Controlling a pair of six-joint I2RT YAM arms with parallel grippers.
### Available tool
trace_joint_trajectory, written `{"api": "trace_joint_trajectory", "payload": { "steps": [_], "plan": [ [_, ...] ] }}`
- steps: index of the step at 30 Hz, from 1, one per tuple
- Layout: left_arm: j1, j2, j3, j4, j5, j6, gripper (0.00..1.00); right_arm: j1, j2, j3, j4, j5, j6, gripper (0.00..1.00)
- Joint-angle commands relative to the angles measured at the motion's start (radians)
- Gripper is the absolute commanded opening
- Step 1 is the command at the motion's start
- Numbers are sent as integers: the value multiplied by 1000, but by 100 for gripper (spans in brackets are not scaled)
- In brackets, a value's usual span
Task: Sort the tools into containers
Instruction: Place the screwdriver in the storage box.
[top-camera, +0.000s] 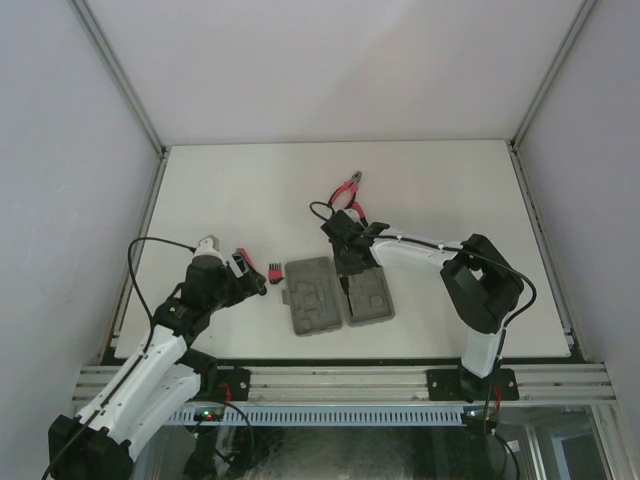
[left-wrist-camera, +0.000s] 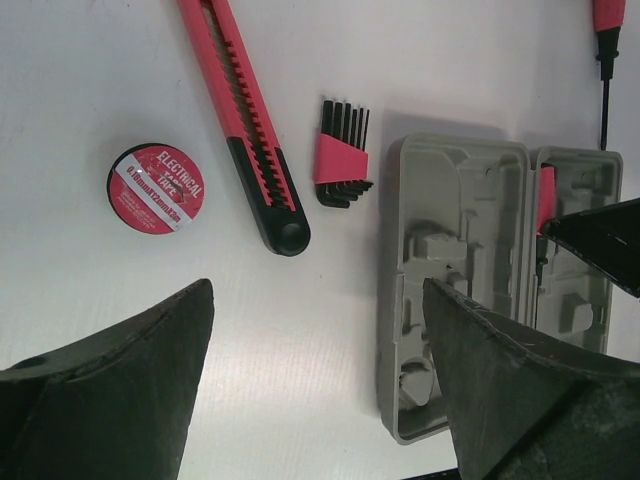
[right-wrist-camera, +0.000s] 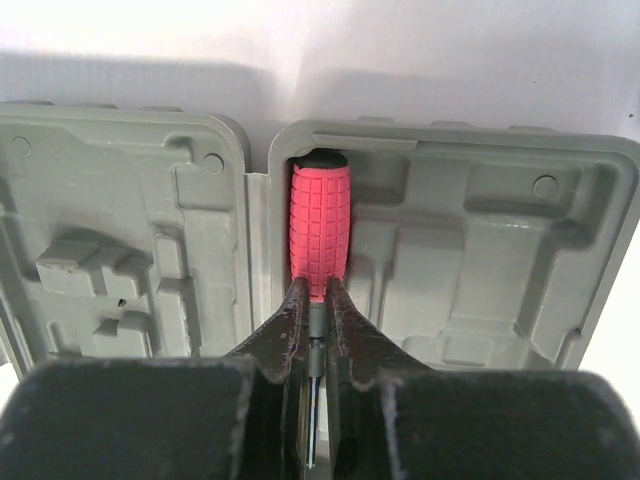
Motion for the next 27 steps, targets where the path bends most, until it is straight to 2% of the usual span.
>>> {"api": "trace_joint_trajectory", "payload": {
  "steps": [1,12,23,27],
  "plan": [
    [-4,6,19,22,14,2,88,29,135,-122,-63,-45,30,0],
    [-5,13,28,20,5,10,87,79,192,-236,8,-66,86,0],
    [-4,7,33,-2,3,14,87,52,-24,-167,-75,-40,60,0],
    [-5,-2,35,-17,-1,11,87,56,-84,-96,-103,-36,49,8]
  ]
}}
